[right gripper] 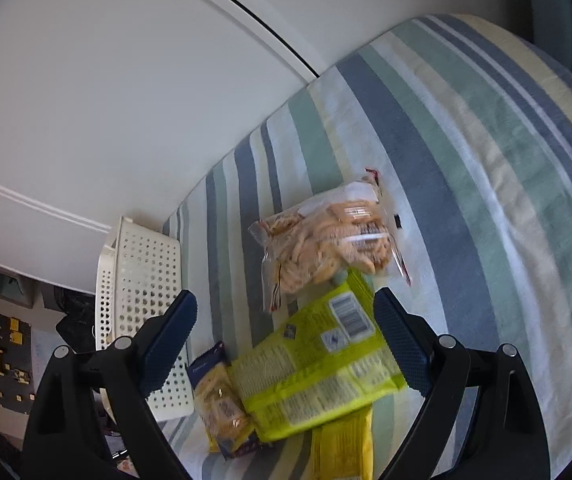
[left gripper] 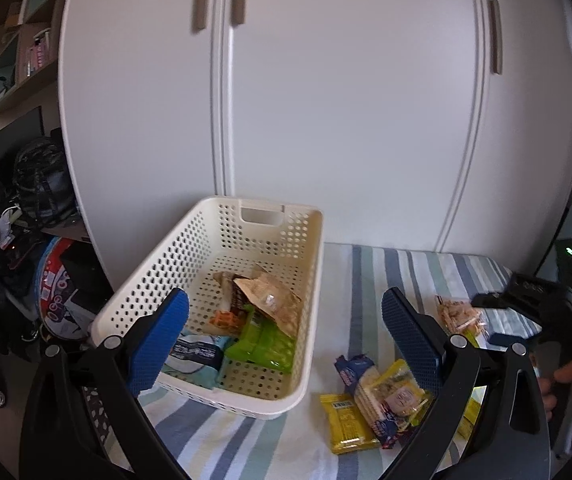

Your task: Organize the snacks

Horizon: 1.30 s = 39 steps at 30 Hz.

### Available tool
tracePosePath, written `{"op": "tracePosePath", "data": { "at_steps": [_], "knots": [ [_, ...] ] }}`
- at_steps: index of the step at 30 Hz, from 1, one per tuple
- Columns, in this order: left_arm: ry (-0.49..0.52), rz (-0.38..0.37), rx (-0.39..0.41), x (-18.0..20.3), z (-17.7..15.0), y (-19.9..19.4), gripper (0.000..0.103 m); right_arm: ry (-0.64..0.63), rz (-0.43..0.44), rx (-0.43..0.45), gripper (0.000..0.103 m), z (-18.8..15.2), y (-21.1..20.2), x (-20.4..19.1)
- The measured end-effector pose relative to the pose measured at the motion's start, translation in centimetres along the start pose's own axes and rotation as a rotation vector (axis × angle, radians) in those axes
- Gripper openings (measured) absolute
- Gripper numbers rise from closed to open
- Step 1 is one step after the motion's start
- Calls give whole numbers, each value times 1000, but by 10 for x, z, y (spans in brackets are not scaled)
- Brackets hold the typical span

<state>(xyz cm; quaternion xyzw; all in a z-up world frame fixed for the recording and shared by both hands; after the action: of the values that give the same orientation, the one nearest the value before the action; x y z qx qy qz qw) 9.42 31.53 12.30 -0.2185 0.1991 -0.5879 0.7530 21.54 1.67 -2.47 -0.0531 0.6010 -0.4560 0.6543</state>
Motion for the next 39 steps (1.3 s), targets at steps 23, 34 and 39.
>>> {"op": "tracePosePath", "data": {
  "at_steps": [23,34,39],
  "knots": [
    [74,-131,-112,44,-16,15,99,-361,-401,-25,59,38,57,-3],
    [95,-271,-276,81,-40,35,99,-356,-334,22,55,27,-4,21],
    [143,-244,-304,99,-59,43,99,-395,-334,53,54,19,-35,27]
  ]
}}
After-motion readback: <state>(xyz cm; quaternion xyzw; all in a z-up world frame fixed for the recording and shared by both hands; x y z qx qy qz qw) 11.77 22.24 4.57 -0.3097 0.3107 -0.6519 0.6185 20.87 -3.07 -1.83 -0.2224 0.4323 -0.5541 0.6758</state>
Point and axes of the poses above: each gripper's, at about its wrist camera, not at the fingertips, and y roughly the way its jaws point, x to its right, z to its top, the point moved 3 cm from there along y, roughly the way its jaws point, and after that the axes turned 8 degrees about z, right-handed, at the moved point
